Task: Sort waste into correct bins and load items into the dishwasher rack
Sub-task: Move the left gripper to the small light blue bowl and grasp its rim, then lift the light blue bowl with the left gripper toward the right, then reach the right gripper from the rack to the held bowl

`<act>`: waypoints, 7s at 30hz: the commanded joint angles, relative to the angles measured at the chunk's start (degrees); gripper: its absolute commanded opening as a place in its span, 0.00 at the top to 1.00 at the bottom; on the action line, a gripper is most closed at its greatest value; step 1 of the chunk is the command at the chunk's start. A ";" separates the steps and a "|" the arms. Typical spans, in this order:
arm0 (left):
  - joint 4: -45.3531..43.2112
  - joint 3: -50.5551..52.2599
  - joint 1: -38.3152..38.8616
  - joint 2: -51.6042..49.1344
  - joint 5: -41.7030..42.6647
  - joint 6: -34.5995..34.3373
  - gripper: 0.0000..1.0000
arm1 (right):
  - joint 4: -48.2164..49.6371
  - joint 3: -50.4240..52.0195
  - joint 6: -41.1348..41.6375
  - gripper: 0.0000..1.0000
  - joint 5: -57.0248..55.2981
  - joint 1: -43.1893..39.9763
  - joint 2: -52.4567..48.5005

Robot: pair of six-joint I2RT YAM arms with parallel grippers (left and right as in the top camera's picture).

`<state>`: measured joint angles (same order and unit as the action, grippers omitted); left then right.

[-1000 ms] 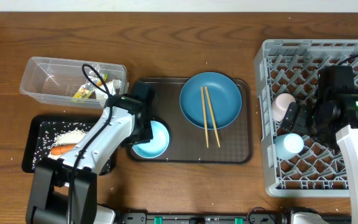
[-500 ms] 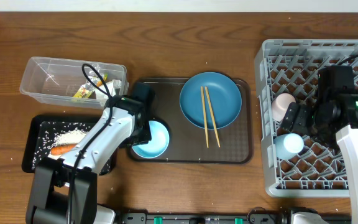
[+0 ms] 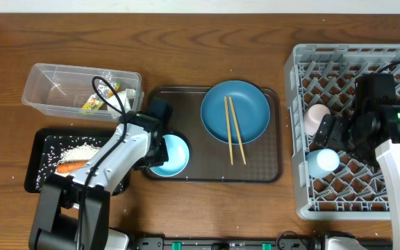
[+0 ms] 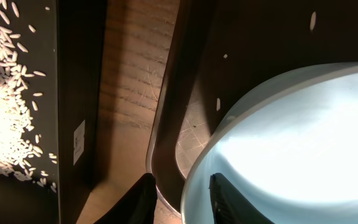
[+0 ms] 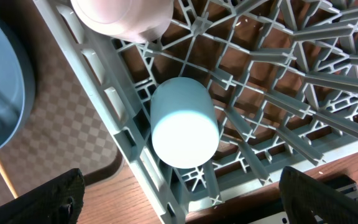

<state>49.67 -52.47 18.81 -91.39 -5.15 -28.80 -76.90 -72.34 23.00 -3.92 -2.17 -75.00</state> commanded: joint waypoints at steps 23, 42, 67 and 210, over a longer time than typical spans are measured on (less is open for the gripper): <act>-1.18 0.28 -0.26 0.07 0.17 -0.68 0.94 | -0.04 -0.94 0.11 0.01 -0.57 -0.11 0.11; -0.50 -8.13 -0.26 4.83 0.17 0.66 0.94 | -0.04 -0.94 0.11 0.01 -0.57 -0.11 0.11; -29.16 -9.38 -0.26 12.85 19.63 2.84 0.94 | -0.04 -0.94 0.11 0.01 -0.57 -0.11 0.11; -35.23 -7.85 -0.20 5.55 30.03 20.17 0.94 | 40.81 -0.94 -8.92 0.64 -11.28 39.28 -12.52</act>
<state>14.57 -60.40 18.81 -86.00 24.08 -9.13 -36.58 -72.34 14.26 -13.98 36.69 -87.13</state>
